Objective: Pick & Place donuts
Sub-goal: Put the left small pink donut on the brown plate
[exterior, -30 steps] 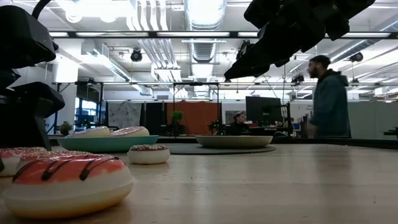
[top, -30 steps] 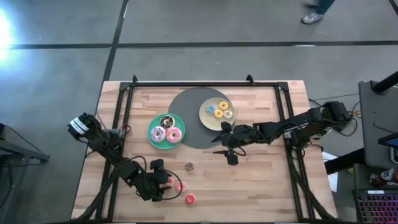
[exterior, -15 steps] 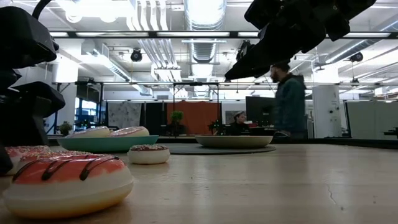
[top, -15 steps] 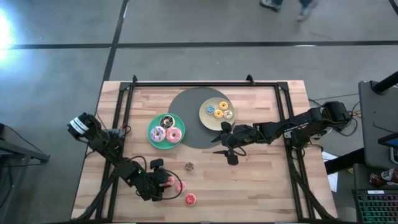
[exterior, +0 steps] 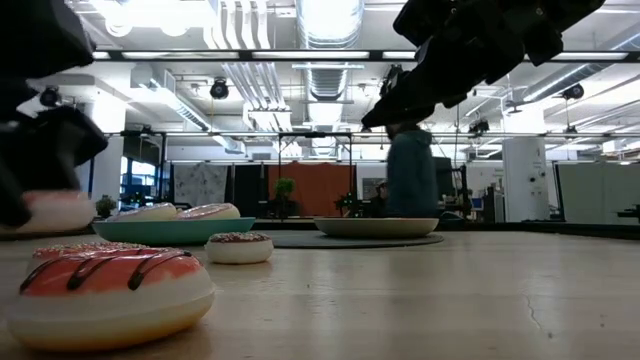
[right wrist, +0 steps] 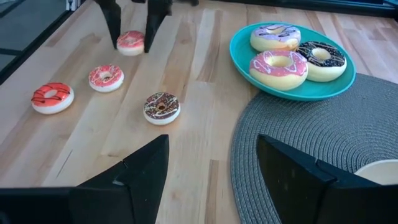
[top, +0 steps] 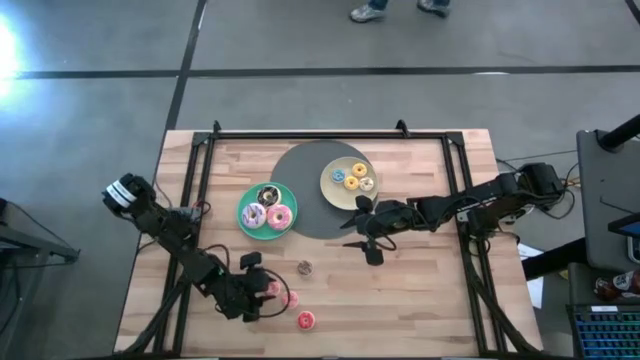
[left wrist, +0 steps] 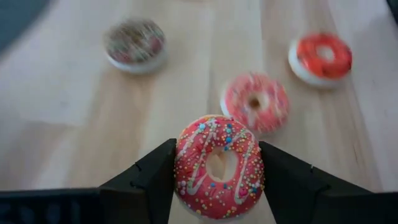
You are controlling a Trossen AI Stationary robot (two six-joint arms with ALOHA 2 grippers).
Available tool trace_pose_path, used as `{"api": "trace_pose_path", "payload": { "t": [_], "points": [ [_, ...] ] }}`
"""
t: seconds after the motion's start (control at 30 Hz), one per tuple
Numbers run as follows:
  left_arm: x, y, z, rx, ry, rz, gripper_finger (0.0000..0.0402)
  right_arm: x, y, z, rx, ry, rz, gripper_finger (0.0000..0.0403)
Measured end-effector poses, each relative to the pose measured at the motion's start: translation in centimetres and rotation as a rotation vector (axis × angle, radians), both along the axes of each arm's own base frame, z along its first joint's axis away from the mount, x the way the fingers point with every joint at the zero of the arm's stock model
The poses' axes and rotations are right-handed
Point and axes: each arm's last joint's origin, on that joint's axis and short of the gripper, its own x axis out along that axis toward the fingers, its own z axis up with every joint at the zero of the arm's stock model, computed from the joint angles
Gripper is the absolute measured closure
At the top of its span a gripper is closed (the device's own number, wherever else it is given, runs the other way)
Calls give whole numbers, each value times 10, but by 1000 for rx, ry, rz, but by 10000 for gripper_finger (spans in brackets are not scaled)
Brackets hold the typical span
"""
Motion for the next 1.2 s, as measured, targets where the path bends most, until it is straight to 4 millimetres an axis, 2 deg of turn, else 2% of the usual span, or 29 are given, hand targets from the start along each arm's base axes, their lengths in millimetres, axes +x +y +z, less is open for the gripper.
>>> {"api": "trace_pose_path", "payload": {
  "t": [0.27, 0.5, 0.67, 0.83, 0.97, 1.13, 1.2],
  "points": [
    [16, 36, 30, 76, -115, 126, 214, -5, 3, 6, -1, -7, 12, 170],
    [45, 86, 51, 191, -150, 225, 214, -16, 7, 17, 12, -2, 22, 170],
    [67, 128, 65, 257, -159, 251, 214, -29, 12, 20, 22, 1, 34, 172],
    [81, 172, 76, 229, -217, 266, 214, -45, 12, 14, 21, 25, -35, 172],
    [84, 200, 83, 188, -286, 284, 214, -58, 13, 6, 39, 36, -72, 172],
    [93, 220, 85, 183, -321, 299, 214, -68, 11, -3, 56, 43, -101, 172],
    [102, 224, 87, 186, -341, 289, 214, -70, 11, -4, 59, 32, -102, 172]
  ]
}}
